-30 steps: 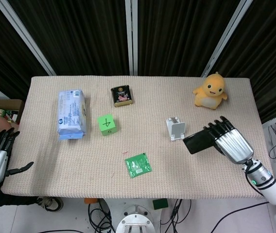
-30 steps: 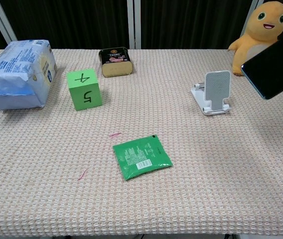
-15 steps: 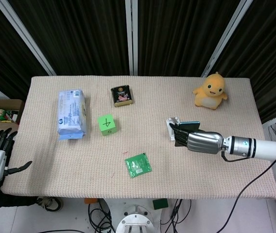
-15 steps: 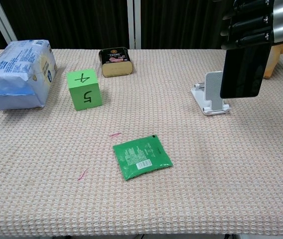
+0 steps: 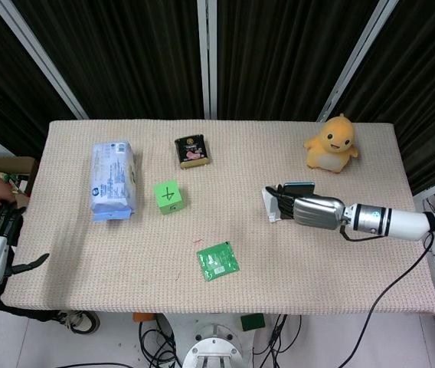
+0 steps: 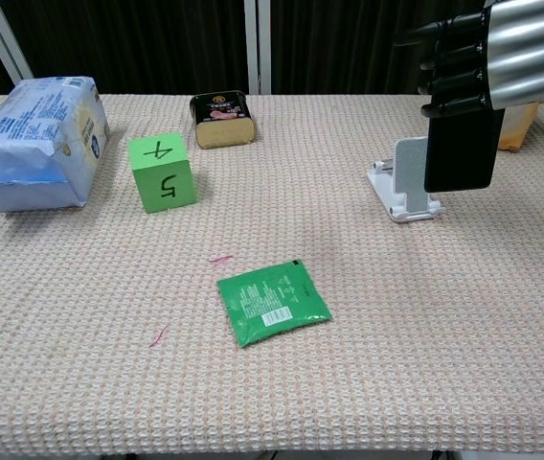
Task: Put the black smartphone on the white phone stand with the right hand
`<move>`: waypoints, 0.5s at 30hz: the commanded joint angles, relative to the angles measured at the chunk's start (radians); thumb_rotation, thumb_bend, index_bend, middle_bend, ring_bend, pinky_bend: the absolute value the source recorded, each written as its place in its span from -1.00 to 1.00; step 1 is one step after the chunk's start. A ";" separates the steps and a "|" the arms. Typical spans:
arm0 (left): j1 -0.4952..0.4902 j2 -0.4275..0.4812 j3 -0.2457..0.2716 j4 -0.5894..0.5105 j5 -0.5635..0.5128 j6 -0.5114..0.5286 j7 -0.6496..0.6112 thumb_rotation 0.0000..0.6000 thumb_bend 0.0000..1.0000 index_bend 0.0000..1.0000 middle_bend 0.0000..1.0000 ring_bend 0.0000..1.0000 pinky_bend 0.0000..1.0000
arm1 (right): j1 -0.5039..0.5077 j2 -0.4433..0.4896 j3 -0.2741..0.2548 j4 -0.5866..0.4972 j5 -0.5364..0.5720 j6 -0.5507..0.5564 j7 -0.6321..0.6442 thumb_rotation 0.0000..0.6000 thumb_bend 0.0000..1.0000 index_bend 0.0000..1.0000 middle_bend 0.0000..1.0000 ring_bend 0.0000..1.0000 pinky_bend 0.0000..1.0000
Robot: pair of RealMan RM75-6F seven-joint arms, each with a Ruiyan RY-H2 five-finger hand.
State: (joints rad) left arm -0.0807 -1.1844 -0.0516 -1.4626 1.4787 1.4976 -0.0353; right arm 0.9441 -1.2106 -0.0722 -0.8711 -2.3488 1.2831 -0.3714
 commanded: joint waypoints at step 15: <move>0.001 0.009 -0.010 0.004 -0.012 0.001 0.000 0.23 -0.87 -0.77 -0.89 -0.97 -0.73 | 0.041 -0.163 -0.058 0.216 0.072 0.061 0.064 1.00 0.29 0.25 0.11 0.06 -1.00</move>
State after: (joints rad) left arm -0.0800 -1.1758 -0.0614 -1.4588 1.4671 1.4989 -0.0353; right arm 0.9815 -1.3675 -0.1250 -0.6603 -2.2803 1.3409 -0.3111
